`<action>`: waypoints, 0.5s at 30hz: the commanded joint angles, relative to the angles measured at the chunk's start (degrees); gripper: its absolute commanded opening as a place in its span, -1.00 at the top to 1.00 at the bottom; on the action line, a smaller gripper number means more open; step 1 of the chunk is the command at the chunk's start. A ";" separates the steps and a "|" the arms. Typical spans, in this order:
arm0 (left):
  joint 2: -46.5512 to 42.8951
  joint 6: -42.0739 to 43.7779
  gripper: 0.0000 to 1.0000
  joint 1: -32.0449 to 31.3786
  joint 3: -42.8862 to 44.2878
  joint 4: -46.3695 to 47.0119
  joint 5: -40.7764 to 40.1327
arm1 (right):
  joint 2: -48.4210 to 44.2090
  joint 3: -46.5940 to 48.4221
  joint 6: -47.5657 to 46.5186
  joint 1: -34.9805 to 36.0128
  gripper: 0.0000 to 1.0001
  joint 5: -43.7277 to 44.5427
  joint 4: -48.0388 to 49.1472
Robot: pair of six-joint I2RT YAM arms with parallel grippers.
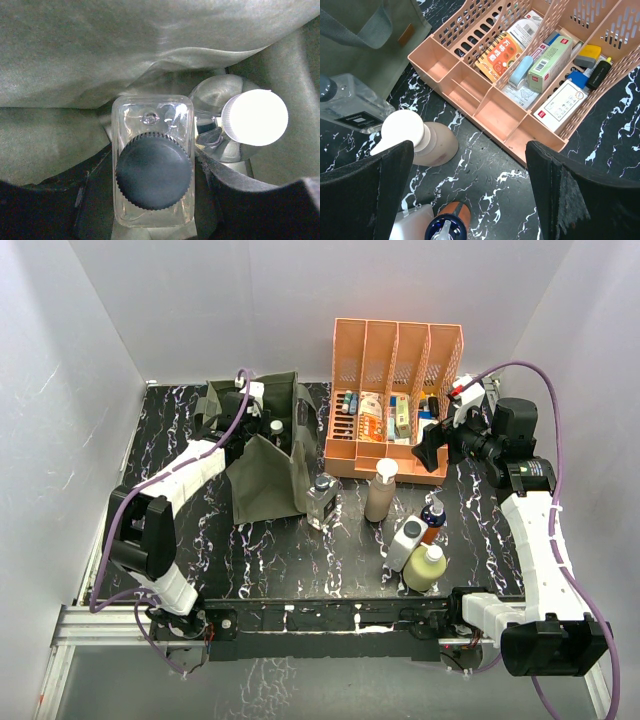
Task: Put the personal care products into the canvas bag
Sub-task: Place the care product in the canvas bag.
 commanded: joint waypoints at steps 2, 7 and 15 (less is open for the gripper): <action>-2.35 0.15 -0.04 -0.67 1.26 5.77 1.92 | -1.27 0.78 0.54 -0.15 -0.97 -0.16 2.74; -2.58 0.10 -0.23 -0.71 1.02 6.06 1.91 | -1.36 0.56 0.54 -0.15 -0.97 -0.23 2.83; -3.96 0.26 -0.35 -0.60 0.39 6.73 2.18 | -0.87 1.15 0.54 -0.15 -0.98 -0.60 2.68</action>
